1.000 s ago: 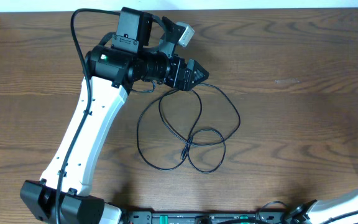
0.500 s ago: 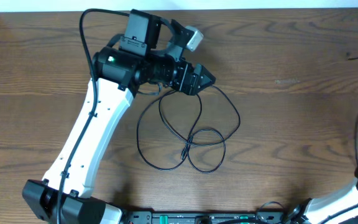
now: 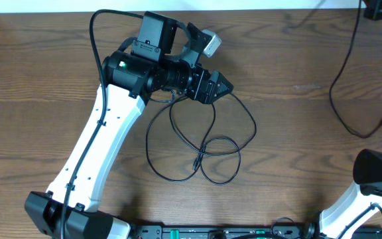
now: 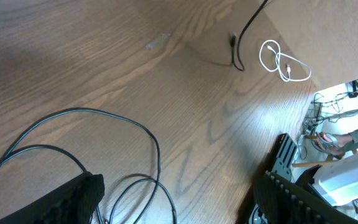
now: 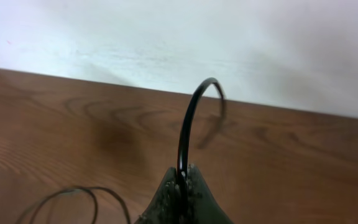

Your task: Untangle cables

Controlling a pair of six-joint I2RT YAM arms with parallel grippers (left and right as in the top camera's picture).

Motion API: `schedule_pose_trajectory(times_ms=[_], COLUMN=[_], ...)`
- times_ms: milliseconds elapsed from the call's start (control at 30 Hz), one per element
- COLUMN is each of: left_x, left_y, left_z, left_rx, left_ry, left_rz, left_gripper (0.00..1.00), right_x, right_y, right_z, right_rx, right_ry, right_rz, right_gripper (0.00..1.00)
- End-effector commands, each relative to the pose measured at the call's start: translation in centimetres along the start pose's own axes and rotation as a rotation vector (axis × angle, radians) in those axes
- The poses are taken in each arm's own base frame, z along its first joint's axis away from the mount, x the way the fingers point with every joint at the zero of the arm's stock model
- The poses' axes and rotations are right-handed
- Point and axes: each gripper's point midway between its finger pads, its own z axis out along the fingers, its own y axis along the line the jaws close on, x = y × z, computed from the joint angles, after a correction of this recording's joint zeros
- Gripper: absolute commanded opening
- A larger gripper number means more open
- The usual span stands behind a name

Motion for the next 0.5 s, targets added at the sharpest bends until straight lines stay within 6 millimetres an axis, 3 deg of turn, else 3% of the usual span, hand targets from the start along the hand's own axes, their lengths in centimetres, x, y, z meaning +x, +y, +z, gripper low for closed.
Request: schedule_pose_trajectory(times_ms=[0, 167, 267, 400, 467], left_x=[-0.6, 0.1, 0.7, 1.8, 1.7], left_y=[-0.8, -0.7, -0.3, -0.1, 0.0], left_z=[-1.1, -1.1, -1.1, -1.2, -1.3], left_rx=[-0.012, -0.018, -0.036, -0.053, -0.063], left_ry=[-0.028, -0.001, 0.022, 0.06, 0.058], left_rz=[0.045, 0.036, 0.02, 0.021, 0.023], left_gripper=[0.83, 0.82, 0.84, 0.84, 0.84], right_x=[0.6, 3.5, 5.7, 8.6, 9.8], right_y=[-3.1, -10.1, -15.4, -20.0, -21.6], right_z=[1.3, 1.5, -1.8, -7.3, -9.3], right_rx=[0.159, 0.475, 0.786, 1.032, 1.072], right_ry=[0.045, 0.153, 0.177, 0.205, 0.201], right_rz=[-0.043, 0.063, 0.262, 0.417, 0.49], right_gripper=[0.01, 0.01, 0.01, 0.01, 0.01])
